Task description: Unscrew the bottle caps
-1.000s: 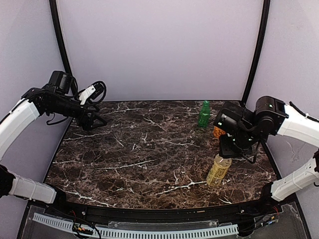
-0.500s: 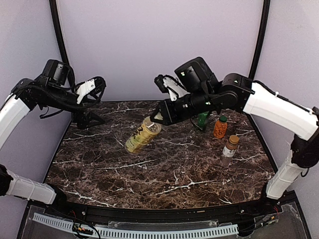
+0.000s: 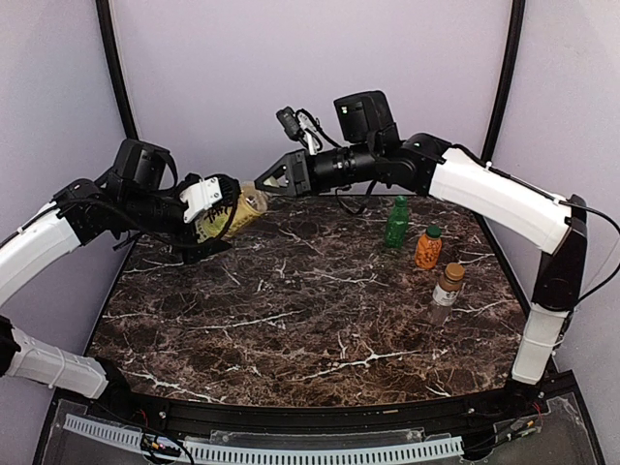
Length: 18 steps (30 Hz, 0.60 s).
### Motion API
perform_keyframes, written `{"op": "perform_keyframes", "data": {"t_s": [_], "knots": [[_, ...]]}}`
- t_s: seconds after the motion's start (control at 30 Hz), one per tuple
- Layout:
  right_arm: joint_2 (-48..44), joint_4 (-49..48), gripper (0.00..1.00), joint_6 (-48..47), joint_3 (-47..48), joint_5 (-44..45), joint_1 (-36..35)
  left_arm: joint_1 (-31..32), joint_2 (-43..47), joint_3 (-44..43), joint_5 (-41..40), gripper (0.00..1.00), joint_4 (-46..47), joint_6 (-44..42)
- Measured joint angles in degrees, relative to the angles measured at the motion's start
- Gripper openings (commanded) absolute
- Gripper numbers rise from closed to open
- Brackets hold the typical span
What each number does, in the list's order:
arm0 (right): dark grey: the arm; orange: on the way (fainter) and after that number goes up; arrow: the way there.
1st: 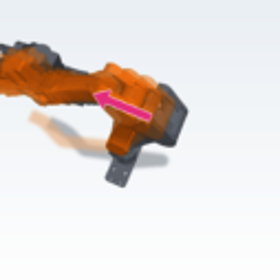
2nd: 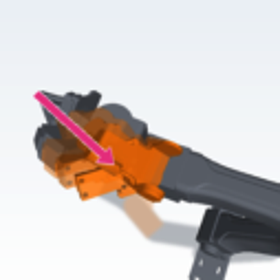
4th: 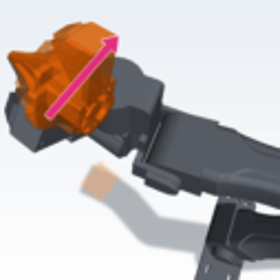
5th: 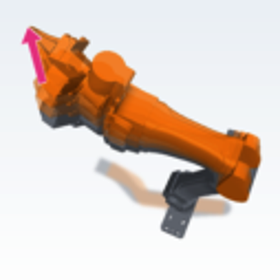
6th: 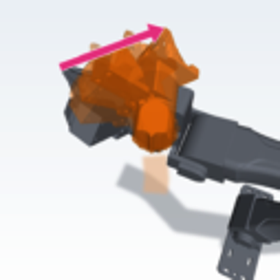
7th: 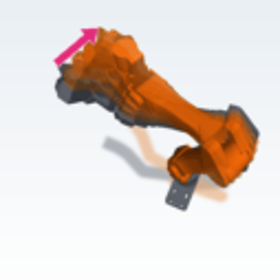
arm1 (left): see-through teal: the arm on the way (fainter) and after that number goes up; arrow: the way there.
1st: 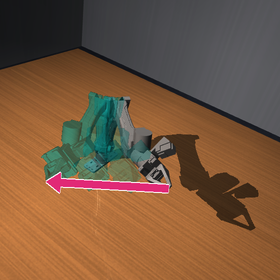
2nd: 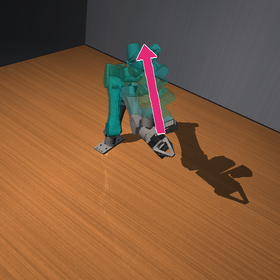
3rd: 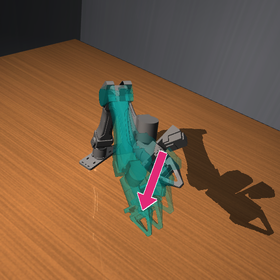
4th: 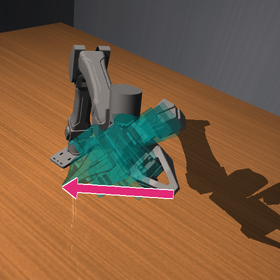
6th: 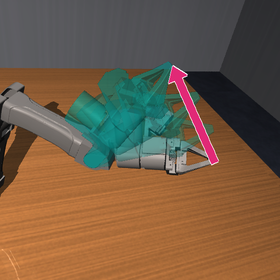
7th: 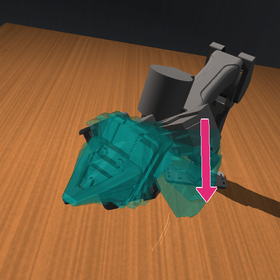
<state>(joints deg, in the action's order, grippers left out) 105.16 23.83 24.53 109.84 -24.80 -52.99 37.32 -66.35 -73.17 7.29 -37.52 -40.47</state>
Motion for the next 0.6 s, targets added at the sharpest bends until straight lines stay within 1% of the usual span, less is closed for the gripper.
{"op": "perform_keyframes", "data": {"t_s": [0.1, 0.17, 0.27, 0.33, 0.4, 0.5, 0.6], "knots": [[-0.17, -2.49, 0.00, 0.15, -0.66, -3.48, 0.74, -0.02, -2.21, 1.22, -2.97, 0.98, 3.26, 0.42], [-0.48, -3.74, 0.00, 0.22, -1.86, -5.44, 1.22, -0.02, -3.23, 1.60, -3.91, 0.94, 4.79, 0.59], [-0.50, -4.85, 0.00, 0.66, -3.48, -7.10, 2.14, -0.02, -3.54, 2.01, -3.78, 0.83, 5.75, 1.20], [-0.55, -5.42, 0.00, 1.05, -4.33, -7.67, 2.80, -0.02, -3.52, 2.01, -3.41, 0.80, 6.16, 1.88], [-0.68, -5.95, 0.00, 1.38, -5.07, -8.09, 3.37, -0.02, -3.39, 2.01, -2.64, 0.81, 6.51, 2.49], [-0.92, -6.49, 0.00, 1.68, -5.86, -8.68, 3.91, -0.02, -2.91, 2.01, -1.44, 0.85, 6.78, 3.17], [-1.03, -6.80, 0.00, 1.92, -6.16, -8.96, 4.02, -0.02, -2.12, 2.01, -0.17, 0.84, 6.95, 3.63]]}}
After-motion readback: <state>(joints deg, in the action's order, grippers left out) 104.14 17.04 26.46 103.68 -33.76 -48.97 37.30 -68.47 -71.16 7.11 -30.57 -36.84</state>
